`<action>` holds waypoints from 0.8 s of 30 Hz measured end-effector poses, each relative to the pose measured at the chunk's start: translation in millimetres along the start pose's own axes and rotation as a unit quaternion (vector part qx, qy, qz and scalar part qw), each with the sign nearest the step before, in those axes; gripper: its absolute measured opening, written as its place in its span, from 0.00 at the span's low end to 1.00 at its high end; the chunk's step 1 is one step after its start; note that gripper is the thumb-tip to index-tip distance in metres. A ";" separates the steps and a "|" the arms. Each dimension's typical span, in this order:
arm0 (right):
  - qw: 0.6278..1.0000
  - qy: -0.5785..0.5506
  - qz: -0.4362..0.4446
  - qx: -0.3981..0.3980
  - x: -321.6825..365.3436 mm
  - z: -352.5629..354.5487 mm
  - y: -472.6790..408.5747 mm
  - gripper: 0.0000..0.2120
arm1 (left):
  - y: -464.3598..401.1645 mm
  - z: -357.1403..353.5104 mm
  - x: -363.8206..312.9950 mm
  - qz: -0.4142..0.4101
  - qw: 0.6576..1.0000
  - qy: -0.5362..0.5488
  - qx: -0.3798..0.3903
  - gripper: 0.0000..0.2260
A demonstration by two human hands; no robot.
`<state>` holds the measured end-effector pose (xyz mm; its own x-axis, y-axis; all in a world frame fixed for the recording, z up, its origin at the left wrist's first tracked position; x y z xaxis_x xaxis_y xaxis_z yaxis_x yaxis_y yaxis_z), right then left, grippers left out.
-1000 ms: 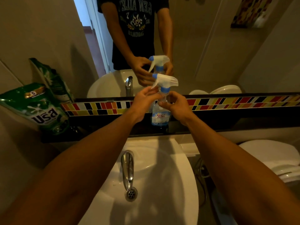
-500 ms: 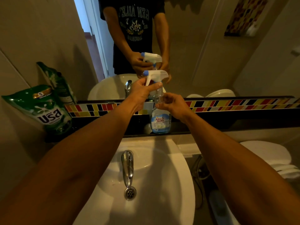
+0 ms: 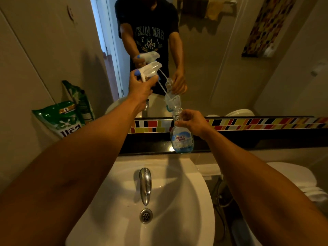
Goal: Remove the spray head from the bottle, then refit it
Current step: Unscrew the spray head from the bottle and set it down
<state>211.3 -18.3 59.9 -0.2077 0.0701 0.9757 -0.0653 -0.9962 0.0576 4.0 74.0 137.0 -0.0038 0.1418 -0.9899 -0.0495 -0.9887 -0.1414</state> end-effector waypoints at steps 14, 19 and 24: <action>0.999 0.014 -0.004 -0.029 -1.3 9.4 14.7 0.14 | -1.1 61.7 -5.7 0.035 0.994 0.055 -0.089 0.26; 0.999 0.007 0.007 -0.040 -0.1 10.7 14.7 0.13 | 1.5 77.7 5.5 0.072 0.984 0.094 -0.133 0.13; 0.999 -0.007 0.021 -0.047 0.0 9.8 12.0 0.12 | 6.6 93.8 34.2 0.139 0.966 0.147 -0.159 0.14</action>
<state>220.1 -30.7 62.7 -0.1977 0.0263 0.9799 -0.1483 -0.9889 -0.0034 -90.2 76.9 103.3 0.3145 -0.1057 -0.9433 0.2225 -0.9579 0.1815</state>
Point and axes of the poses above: each hand's wrist, its own y-axis away from the middle knuckle, its own z-axis out of the back of the hand, x = y × z, the point moved 3 cm from there along -y, towards the middle knuckle, and after that the axes turned 15 degrees about -y, right-handed, at the moved point
